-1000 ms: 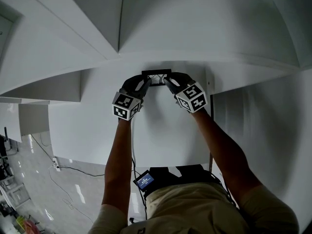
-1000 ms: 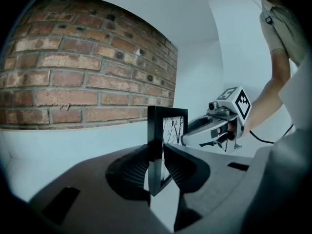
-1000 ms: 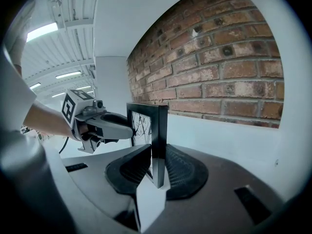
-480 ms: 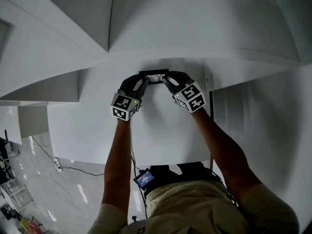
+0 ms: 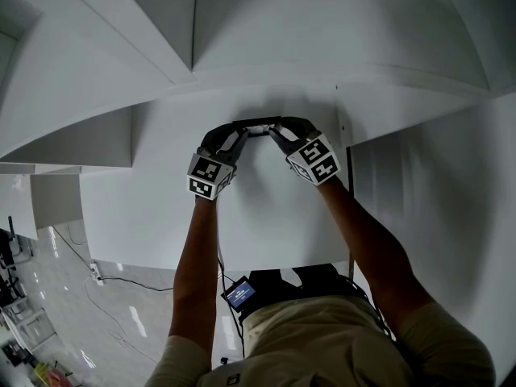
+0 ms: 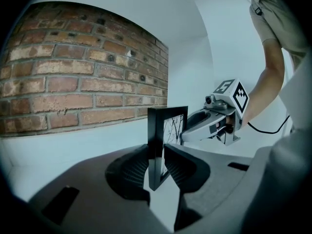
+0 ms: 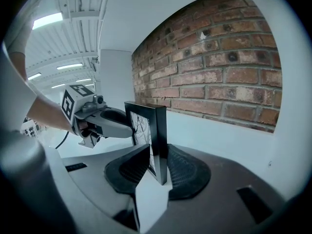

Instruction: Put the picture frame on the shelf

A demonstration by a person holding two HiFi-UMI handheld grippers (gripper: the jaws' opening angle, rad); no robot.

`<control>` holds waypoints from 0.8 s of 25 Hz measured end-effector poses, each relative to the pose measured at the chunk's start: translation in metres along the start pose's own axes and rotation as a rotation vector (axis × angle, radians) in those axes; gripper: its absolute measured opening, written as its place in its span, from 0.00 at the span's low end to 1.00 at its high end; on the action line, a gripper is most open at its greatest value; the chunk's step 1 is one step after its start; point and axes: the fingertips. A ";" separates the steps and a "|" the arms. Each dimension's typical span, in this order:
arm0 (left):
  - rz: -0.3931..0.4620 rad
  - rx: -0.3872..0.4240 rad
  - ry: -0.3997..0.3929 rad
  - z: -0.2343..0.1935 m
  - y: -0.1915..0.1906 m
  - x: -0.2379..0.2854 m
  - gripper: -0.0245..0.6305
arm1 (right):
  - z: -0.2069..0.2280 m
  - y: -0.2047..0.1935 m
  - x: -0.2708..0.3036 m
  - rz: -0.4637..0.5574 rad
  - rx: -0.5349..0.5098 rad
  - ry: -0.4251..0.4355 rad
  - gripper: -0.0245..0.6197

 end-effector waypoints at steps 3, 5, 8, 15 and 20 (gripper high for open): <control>0.000 0.002 -0.003 0.001 0.002 -0.001 0.16 | -0.002 0.001 -0.001 -0.007 0.002 -0.001 0.18; 0.003 0.002 -0.004 0.002 0.003 -0.003 0.17 | -0.003 0.001 -0.002 -0.011 0.000 0.002 0.18; 0.002 0.009 -0.008 0.004 0.004 -0.005 0.18 | -0.005 0.001 -0.003 -0.020 -0.002 0.001 0.19; -0.002 0.017 -0.006 0.002 0.007 -0.009 0.18 | -0.003 0.003 -0.004 -0.026 0.001 -0.014 0.20; -0.002 0.017 -0.014 0.003 0.007 -0.011 0.18 | -0.002 0.004 -0.005 -0.030 0.004 -0.019 0.20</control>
Point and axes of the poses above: the fingertips, and each gripper's own axes: x forward along the fingers, z to its right, y out of its top, and after that the axes turned 3 degrees about -y, right-handed
